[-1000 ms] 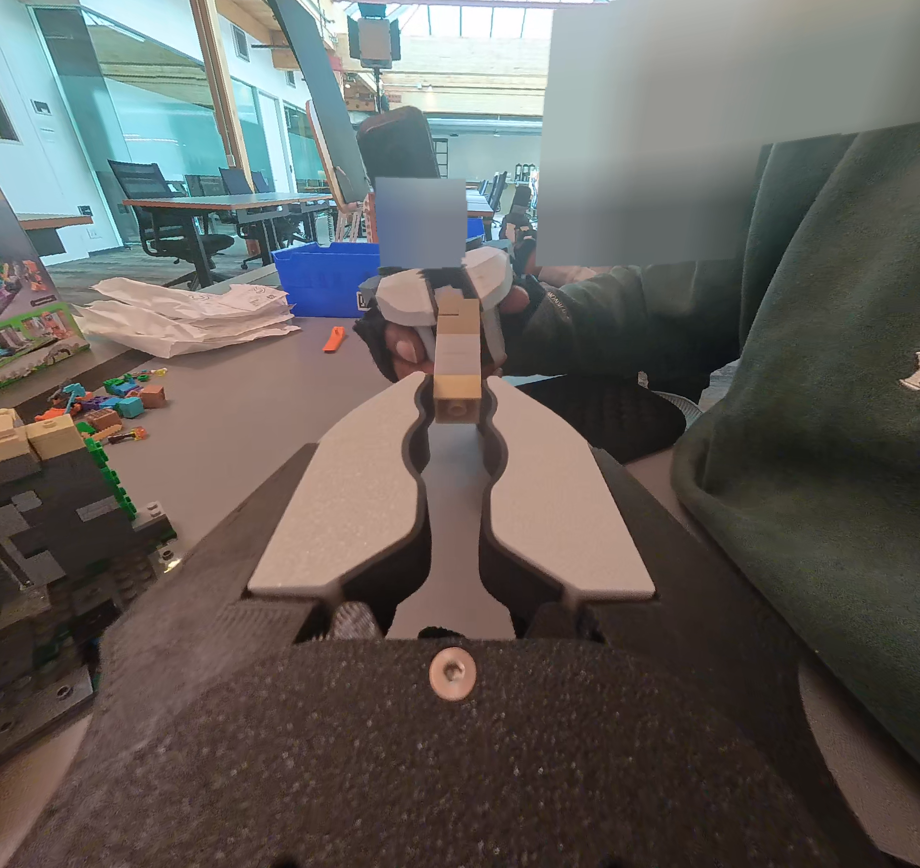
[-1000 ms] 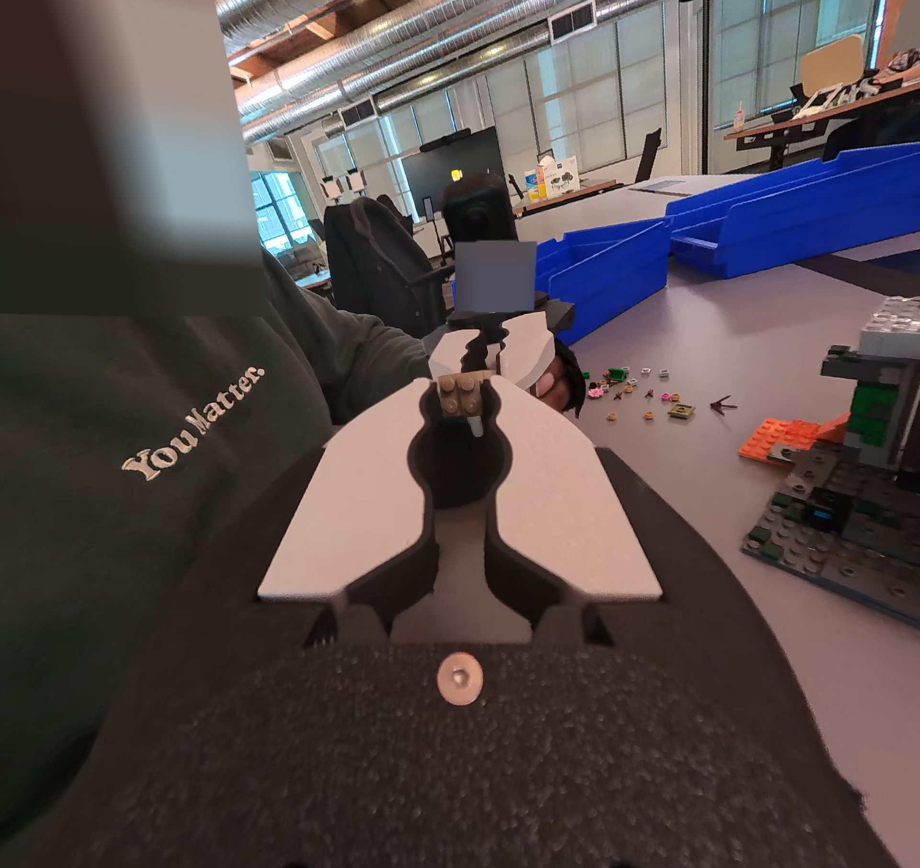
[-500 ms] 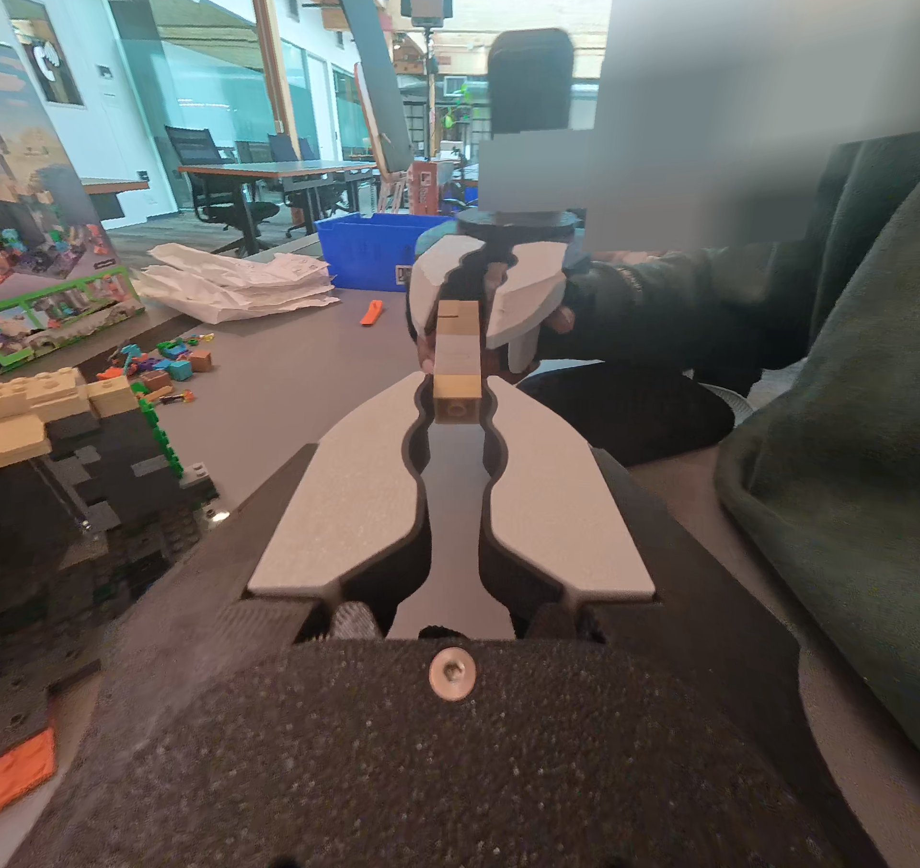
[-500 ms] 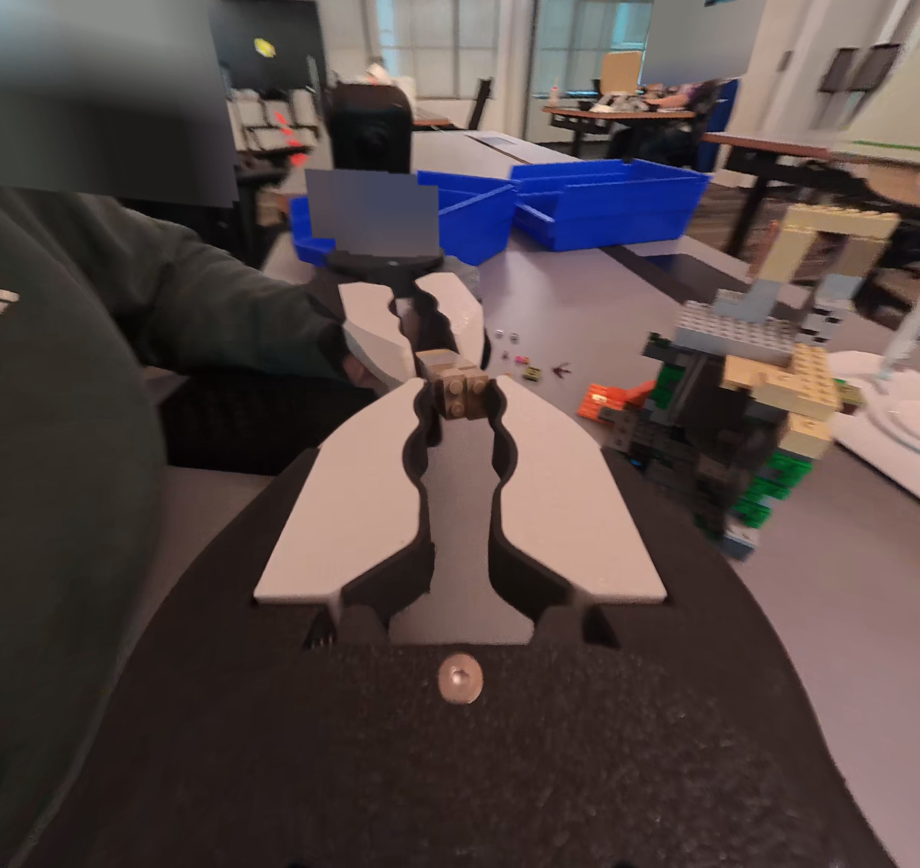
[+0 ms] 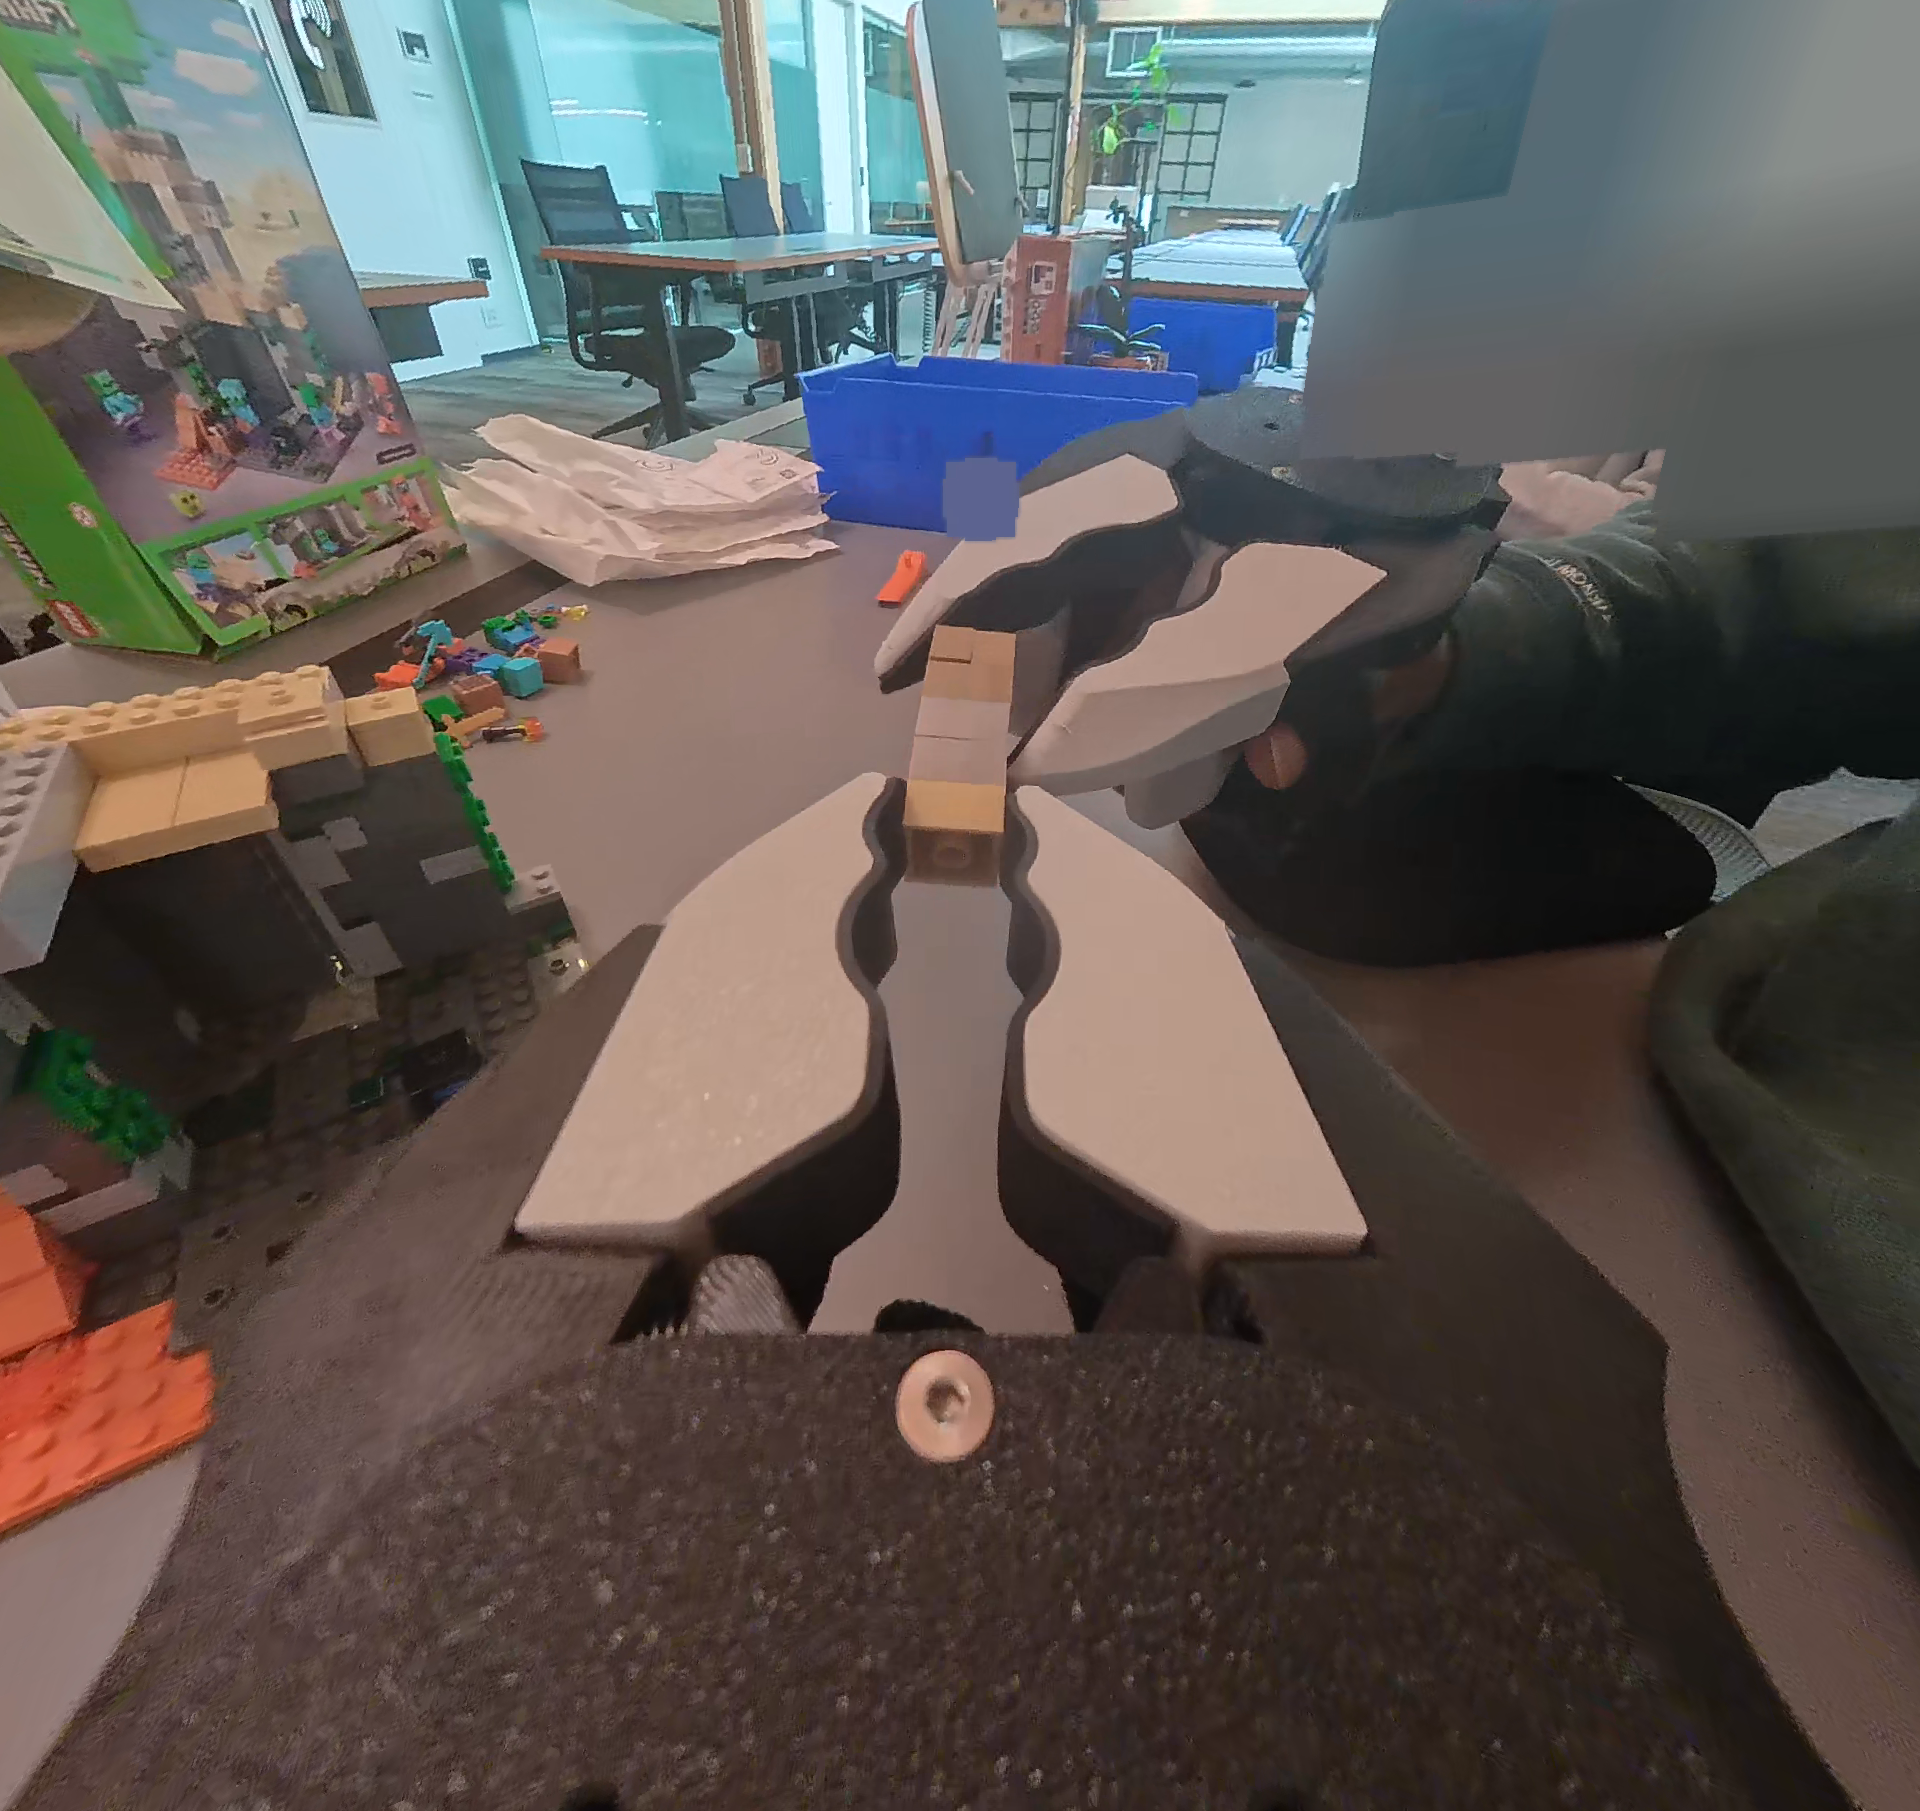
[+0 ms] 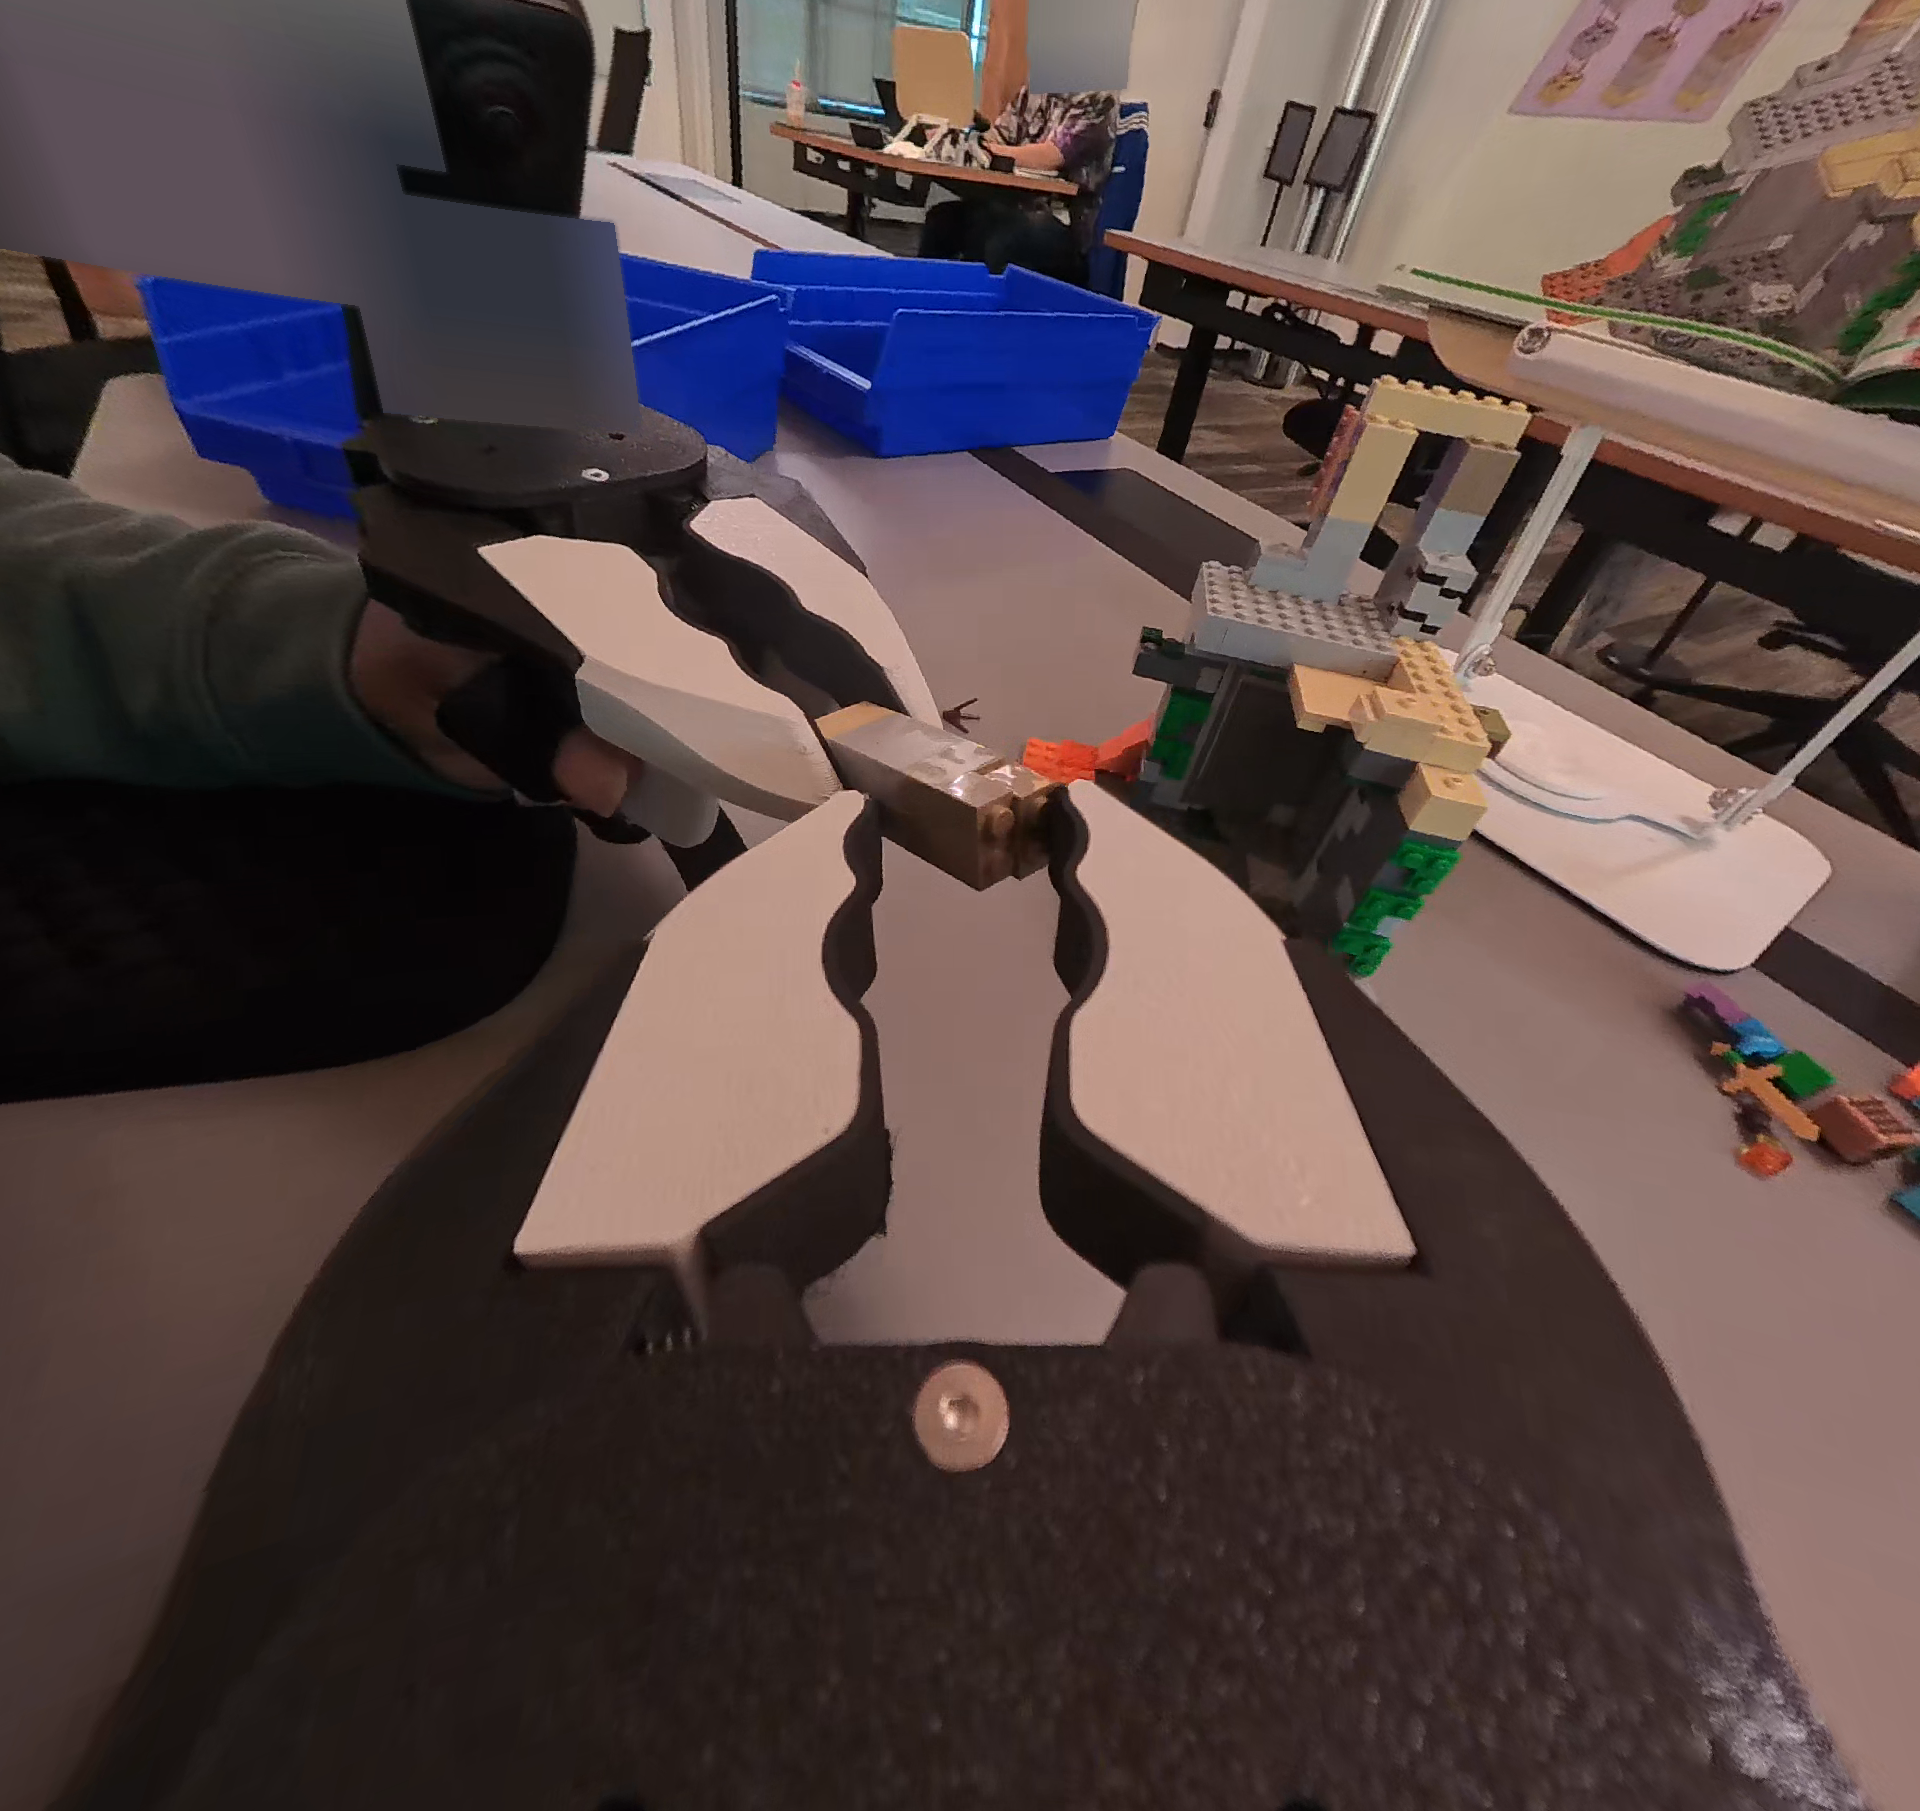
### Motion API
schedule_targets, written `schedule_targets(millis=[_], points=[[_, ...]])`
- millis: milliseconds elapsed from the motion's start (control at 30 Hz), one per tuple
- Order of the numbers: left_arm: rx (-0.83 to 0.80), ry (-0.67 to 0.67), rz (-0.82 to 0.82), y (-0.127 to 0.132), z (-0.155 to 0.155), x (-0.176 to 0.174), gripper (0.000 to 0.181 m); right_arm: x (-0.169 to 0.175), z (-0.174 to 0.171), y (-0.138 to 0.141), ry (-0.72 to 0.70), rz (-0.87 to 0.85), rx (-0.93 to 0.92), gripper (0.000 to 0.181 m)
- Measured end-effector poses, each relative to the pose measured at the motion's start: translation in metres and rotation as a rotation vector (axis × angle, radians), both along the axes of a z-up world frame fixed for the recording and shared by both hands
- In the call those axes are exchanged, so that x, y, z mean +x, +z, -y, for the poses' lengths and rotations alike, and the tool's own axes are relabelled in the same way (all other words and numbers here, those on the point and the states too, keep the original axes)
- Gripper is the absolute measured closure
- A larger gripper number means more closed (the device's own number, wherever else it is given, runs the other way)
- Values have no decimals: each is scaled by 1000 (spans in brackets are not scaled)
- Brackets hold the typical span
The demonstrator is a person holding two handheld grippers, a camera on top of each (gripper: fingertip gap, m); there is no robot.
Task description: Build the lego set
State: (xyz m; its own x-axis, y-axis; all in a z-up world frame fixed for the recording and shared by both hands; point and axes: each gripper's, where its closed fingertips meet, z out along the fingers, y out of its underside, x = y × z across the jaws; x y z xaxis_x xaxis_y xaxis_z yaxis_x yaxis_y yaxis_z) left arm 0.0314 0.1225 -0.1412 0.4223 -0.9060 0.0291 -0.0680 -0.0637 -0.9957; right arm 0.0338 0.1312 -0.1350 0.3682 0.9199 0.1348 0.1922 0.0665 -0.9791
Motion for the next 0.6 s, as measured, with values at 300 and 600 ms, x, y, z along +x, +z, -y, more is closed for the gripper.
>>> schedule_targets(millis=[300, 600], points=[[-19, 0, -13, -3, 0, 2, 164, 2, 0, -4, 15, -58, -135, 150], [-16, -65, -49, -8, 8, 8, 164, -3, 14, -9, 156, -8, -208, 123]])
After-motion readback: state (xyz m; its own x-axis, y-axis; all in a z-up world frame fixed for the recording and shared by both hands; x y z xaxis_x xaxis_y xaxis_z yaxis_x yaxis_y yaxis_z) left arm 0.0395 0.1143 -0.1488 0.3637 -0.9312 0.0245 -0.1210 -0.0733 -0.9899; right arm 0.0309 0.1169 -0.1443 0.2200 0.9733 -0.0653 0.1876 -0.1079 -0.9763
